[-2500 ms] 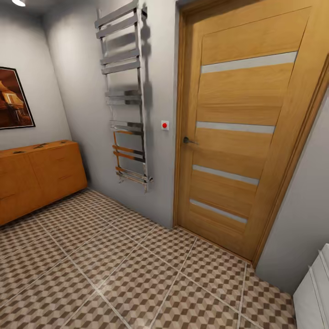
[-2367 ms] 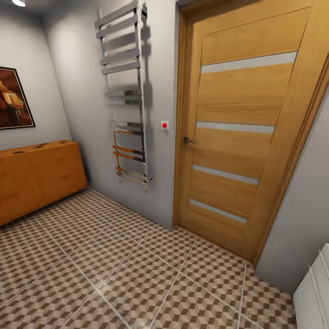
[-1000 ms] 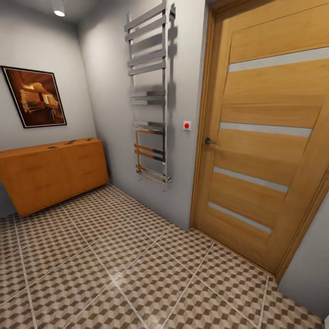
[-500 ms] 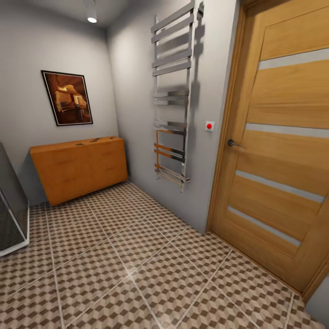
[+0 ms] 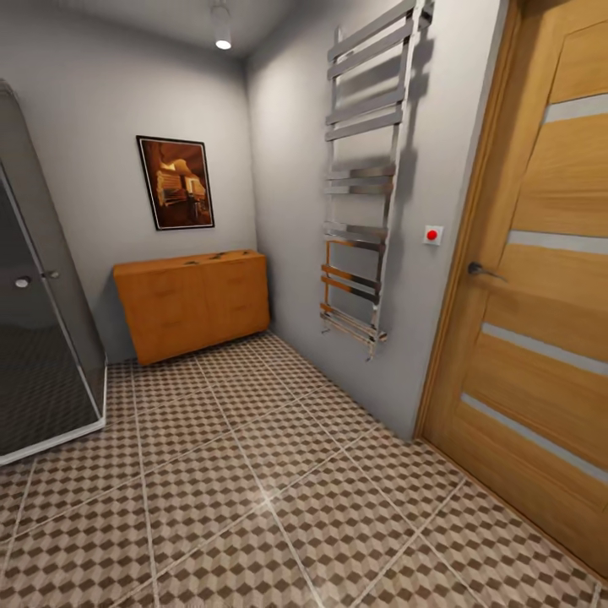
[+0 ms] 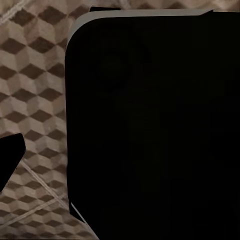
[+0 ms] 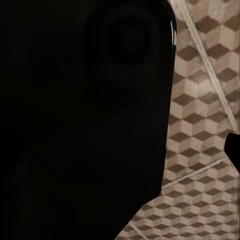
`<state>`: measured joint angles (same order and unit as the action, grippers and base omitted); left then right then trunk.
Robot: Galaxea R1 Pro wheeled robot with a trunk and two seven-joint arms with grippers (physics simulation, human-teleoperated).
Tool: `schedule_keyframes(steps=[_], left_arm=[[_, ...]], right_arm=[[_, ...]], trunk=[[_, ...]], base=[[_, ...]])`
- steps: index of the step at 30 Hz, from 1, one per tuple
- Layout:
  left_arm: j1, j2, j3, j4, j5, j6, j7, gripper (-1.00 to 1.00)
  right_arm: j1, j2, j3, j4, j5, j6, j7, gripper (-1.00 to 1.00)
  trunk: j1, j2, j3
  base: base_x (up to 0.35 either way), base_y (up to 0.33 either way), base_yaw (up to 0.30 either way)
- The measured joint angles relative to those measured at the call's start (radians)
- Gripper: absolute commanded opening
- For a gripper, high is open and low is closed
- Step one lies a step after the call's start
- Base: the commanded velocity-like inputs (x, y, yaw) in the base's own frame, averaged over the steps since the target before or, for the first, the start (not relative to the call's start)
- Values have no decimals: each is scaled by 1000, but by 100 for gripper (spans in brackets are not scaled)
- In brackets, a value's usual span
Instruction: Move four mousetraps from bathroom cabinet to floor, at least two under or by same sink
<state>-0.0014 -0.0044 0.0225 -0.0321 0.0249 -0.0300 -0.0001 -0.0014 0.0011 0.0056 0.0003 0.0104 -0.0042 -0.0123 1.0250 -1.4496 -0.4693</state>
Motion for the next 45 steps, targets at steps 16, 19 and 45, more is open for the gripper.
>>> schedule_keyframes(steps=[16, 19, 45], left_arm=[[0, 0, 0, 0, 1, 6, 0, 100], [0, 0, -1, 0, 2, 8, 0, 100], [0, 1, -5, 0, 96, 11, -2, 100]], right_arm=[[0, 0, 0, 0, 2, 0, 0, 100], [0, 0, 0, 1, 2, 0, 0, 100], [0, 0, -2, 0, 0, 1, 0, 100]], trunk=[[-1, 0, 0], [-1, 0, 0], [-1, 0, 0]], base=[[125, 0, 267], [293, 0, 112], [319, 0, 16]])
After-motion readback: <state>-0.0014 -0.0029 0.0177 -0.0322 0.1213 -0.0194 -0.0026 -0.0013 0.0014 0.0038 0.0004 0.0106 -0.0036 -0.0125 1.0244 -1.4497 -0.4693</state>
